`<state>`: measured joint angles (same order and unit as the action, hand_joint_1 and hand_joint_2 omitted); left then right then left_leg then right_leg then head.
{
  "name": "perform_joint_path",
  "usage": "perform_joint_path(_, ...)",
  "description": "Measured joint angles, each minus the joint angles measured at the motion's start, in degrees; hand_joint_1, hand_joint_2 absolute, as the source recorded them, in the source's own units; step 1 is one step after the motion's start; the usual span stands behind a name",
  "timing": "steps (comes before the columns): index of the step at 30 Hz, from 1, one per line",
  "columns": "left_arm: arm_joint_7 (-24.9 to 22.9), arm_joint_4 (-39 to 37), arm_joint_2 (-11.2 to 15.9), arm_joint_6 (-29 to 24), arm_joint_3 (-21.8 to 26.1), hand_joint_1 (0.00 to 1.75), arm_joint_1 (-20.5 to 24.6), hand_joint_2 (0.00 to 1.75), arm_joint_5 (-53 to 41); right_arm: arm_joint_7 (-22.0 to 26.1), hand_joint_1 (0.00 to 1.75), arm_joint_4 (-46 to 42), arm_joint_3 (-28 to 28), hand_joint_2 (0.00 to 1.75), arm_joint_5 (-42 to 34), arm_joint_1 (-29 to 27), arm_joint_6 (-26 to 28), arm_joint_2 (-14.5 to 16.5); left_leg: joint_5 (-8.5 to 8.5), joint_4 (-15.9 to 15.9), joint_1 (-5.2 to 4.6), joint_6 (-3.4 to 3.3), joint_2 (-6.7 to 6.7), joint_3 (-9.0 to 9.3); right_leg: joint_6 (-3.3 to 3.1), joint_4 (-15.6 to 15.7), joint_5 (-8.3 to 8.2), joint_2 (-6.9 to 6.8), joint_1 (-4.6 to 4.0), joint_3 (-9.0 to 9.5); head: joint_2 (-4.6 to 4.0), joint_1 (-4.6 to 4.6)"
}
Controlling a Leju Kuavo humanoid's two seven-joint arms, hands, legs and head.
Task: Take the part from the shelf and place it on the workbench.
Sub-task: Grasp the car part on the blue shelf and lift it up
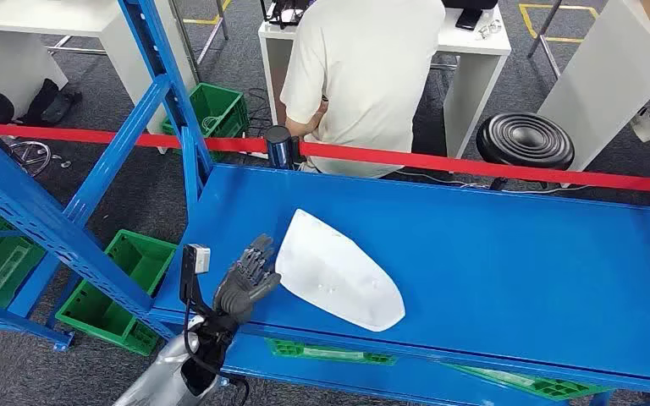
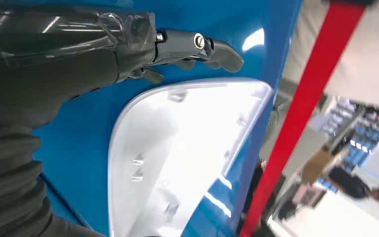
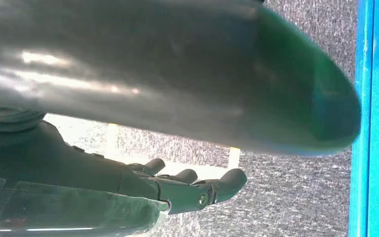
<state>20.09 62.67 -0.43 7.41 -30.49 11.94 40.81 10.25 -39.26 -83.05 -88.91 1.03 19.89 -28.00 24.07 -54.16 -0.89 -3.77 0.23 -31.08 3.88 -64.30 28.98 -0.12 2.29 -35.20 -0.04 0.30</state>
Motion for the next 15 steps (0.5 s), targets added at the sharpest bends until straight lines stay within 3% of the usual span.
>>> perform_joint_path(2,0.0,0.8,0.1,0.1,-0.5,0.0,-0.1,1.75,0.2,0.0,0.0,0.4,0.0,0.0,0.1,0.2,-0.1,0.2,0.42,-0.7,-0.12,0.42,-0.03,-0.32,0.01,3.8,-1.19,-0.13,-0.01,1.67,0.0,0.02)
perform_joint_path(4,-0.3,2.2,0.3,0.3,-1.5,0.0,-0.3,1.75,0.8,0.0,0.0,1.2,-0.1,0.0,0.2,0.5,-0.4,0.7,1.04,-1.9,-0.33,1.07,-0.05,-0.98,-0.6,7.3,-2.36,-0.15,-0.15,3.23,0.0,-0.06)
perform_joint_path(8,-0.6,4.9,0.6,0.8,-3.0,0.0,-0.9,1.75,1.7,-0.1,0.0,2.3,-0.3,0.0,0.4,0.8,-0.8,1.6,2.17,-3.7,-0.02,2.01,-0.07,-2.05,-2.07,7.1,-2.49,0.09,-0.08,3.03,0.0,-0.16)
perform_joint_path(10,-0.6,6.0,0.8,0.8,-3.5,0.0,-1.1,1.75,1.7,-0.1,0.0,2.8,-0.3,0.0,0.5,0.8,-1.0,2.0,5.19,-8.8,0.36,2.85,-0.18,-4.45,-2.53,7.2,-2.57,0.12,0.1,3.09,0.0,-0.27)
perform_joint_path(12,-0.6,6.9,1.2,0.8,-3.9,0.0,-1.3,1.75,1.8,-0.1,0.0,3.3,-0.3,0.0,0.5,0.8,-1.1,2.3,8.61,-16.8,0.77,3.45,-0.21,-8.21,-2.75,7.1,-2.57,0.12,-0.01,3.04,0.0,-0.32)
perform_joint_path(13,-0.6,7.2,1.4,0.8,-4.0,0.0,-1.5,1.75,1.8,-0.1,0.0,3.5,-0.3,0.0,0.5,0.8,-1.2,2.5,9.25,-19.4,0.93,3.56,-0.22,-9.54,-2.77,7.1,-2.55,0.14,-0.07,3.03,0.0,-0.33)
perform_joint_path(14,-0.6,7.6,1.6,0.8,-4.2,0.0,-1.6,1.75,1.8,-0.1,0.0,3.7,-0.3,0.0,0.5,0.8,-1.2,2.7,8.76,-19.8,1.03,3.53,-0.22,-9.87,-2.78,7.1,-2.54,0.17,-0.12,3.05,0.0,-0.33)
perform_joint_path(15,-0.6,8.1,1.8,0.8,-4.3,0.0,-1.8,1.75,1.8,-0.1,0.0,3.9,-0.3,0.0,0.5,0.8,-1.2,2.8,7.23,-17.9,1.06,3.33,-0.24,-9.02,-2.78,7.1,-2.53,0.24,-0.18,3.11,0.0,-0.34)
